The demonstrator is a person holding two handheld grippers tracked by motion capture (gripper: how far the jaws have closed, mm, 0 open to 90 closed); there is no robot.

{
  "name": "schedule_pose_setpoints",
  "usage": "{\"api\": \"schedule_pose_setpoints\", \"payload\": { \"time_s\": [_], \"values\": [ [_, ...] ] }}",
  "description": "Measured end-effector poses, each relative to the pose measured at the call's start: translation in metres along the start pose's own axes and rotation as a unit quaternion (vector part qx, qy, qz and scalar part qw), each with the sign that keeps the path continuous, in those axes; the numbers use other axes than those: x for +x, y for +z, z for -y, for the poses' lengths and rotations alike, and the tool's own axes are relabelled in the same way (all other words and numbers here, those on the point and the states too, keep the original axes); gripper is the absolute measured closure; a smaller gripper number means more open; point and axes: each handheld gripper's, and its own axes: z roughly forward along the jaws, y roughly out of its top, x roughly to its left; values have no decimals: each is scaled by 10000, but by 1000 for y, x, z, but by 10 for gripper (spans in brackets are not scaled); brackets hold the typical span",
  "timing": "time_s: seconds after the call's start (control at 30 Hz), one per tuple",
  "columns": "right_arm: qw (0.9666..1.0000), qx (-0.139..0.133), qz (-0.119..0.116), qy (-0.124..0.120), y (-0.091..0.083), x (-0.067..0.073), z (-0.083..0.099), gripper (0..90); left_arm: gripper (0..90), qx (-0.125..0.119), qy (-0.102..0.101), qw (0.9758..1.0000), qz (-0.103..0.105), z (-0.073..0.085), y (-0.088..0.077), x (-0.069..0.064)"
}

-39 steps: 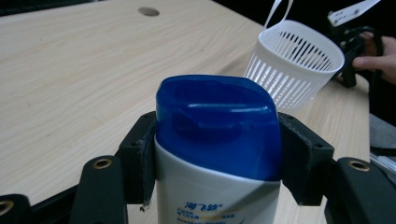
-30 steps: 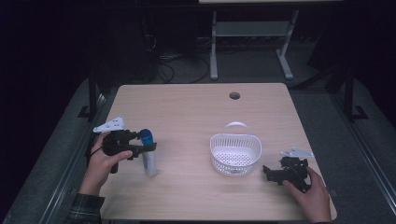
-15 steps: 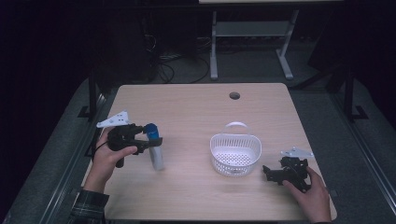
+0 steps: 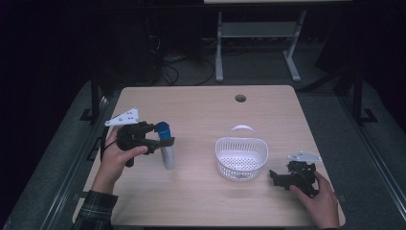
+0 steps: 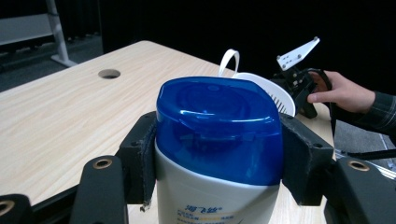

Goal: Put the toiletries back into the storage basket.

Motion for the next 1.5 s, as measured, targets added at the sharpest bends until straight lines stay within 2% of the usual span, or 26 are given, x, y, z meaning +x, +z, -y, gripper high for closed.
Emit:
{"api": "schedule_pose_setpoints", "payload": {
  "time_s": [0.8,1.5],
  "values": [
    [10000,-4,4,-5,0,0,0,0,376,-181,243,9991,303,-32,24,-11],
    [10000,-4,4,-3,0,0,0,0,376,-289,500,9963,632,-65,50,-25]
  ]
}}
